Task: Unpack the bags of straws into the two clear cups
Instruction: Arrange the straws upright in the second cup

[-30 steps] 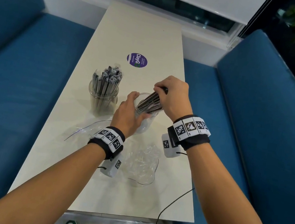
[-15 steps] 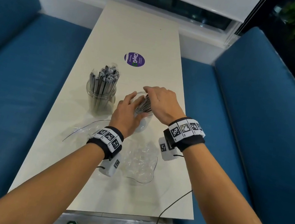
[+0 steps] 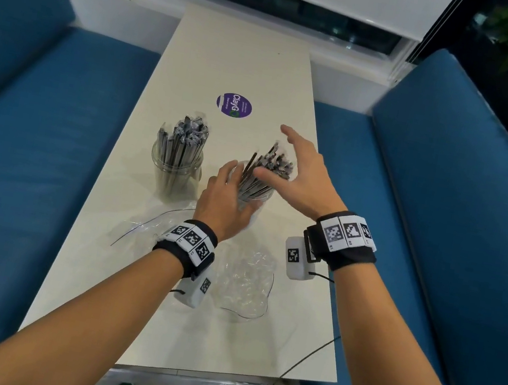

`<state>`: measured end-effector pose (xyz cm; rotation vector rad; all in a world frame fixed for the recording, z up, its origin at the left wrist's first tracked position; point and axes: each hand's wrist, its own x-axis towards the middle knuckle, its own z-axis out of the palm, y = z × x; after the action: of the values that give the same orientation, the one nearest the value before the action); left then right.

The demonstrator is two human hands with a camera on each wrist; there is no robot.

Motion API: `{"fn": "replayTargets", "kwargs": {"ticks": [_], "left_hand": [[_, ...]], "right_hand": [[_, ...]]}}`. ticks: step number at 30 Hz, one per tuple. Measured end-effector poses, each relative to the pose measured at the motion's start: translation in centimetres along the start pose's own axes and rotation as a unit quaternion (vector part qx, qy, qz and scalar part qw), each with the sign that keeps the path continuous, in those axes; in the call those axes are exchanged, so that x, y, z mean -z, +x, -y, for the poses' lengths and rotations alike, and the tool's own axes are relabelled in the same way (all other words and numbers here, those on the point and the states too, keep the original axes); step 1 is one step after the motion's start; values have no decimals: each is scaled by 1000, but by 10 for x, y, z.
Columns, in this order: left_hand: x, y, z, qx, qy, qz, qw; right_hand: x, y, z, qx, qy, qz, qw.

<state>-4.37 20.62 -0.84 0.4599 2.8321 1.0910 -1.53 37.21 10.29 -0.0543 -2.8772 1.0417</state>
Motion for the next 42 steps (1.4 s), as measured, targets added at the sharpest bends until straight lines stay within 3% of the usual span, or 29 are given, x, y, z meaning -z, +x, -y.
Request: {"fn": "replayTargets", "kwargs": {"ticks": [3, 7, 11, 14, 20, 25, 31, 35, 38, 40, 42], "left_hand": [[0, -2, 0, 4, 5, -1, 1000], [4, -6, -2, -31, -12, -10, 999], [9, -5, -4, -23, -61, -12, 998], [11, -4, -5, -19, -65, -19, 998], [11, -5, -4, -15, -62, -18, 998], [9, -5, -3, -11, -66, -10, 998], [11, -6, 0, -18, -74, -6, 997], [9, -7, 1, -20, -75, -16, 997], [8, -7, 3, -19, -61, -21, 998], [6, -7, 5, -19, -59, -23, 998], [6, -7, 7, -19, -64, -29, 997]], "right_hand": [[-11, 1, -2, 3, -33, 7, 999], [-13, 14, 0, -7, 10, -38, 999], [-15, 25, 0, -38, -41, -14, 998], [-13, 28, -3, -53, -29, -77, 995], [-13, 26, -10, -84, -20, -130, 988], [-14, 20, -10, -125, 14, -83, 989], [-6, 22, -2, -98, 48, -161, 981], [-4, 22, 4, -54, 39, -162, 985], [-5, 21, 3, -22, -4, -110, 994], [-6, 23, 0, -33, -27, -75, 996], [-7, 24, -1, -52, -31, -88, 994]]}}
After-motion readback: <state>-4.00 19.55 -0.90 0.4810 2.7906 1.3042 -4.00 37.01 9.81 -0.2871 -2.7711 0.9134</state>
